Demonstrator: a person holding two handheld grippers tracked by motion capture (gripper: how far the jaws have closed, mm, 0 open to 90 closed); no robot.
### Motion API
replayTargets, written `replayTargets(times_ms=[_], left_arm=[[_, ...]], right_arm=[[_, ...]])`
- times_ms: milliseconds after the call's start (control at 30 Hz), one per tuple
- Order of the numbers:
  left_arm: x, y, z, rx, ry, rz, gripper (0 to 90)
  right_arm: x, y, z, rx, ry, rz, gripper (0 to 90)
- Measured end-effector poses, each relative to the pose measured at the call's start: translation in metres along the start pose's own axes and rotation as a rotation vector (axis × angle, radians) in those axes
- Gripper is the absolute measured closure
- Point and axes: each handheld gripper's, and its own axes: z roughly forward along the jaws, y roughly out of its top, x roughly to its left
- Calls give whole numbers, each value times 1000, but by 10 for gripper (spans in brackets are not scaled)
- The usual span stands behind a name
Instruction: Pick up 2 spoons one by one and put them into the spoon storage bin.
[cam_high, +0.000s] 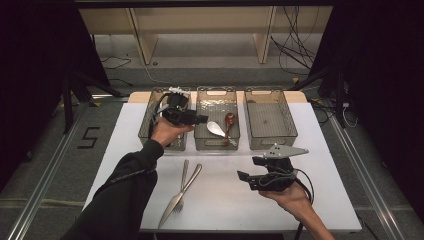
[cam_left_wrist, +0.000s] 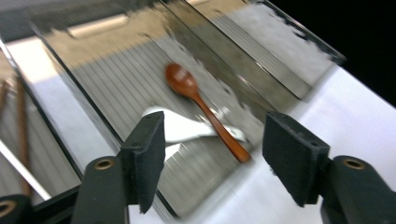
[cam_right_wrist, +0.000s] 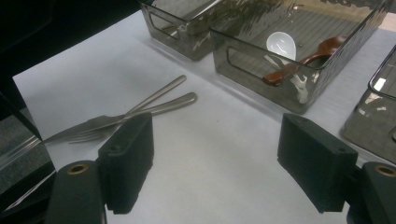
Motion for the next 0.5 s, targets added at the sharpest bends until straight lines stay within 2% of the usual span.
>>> replayTargets(times_ms=[67,133,233,300,367,500], left_arm=[[-4,-8,-8,6,-5,16,359],[-5,-16,-17,-2,-17,5,339],[-7,-29,-28,-12,-22,12,325],[-8,-39,-35,-27,-15,14,311],[-8,-45,-37,4,5,25,295],[-8,-57,-45,16,28,37,283]], right_arm=[[1,0,0,-1,0,-1,279],[1,0,1,0,-2,-1,279],[2,0,2,4,-1,-3,279],[2,1,2,5,-1,-3,279],[2,1,3,8,-1,-6,279],[3,1,4,10,-1,-8,279]])
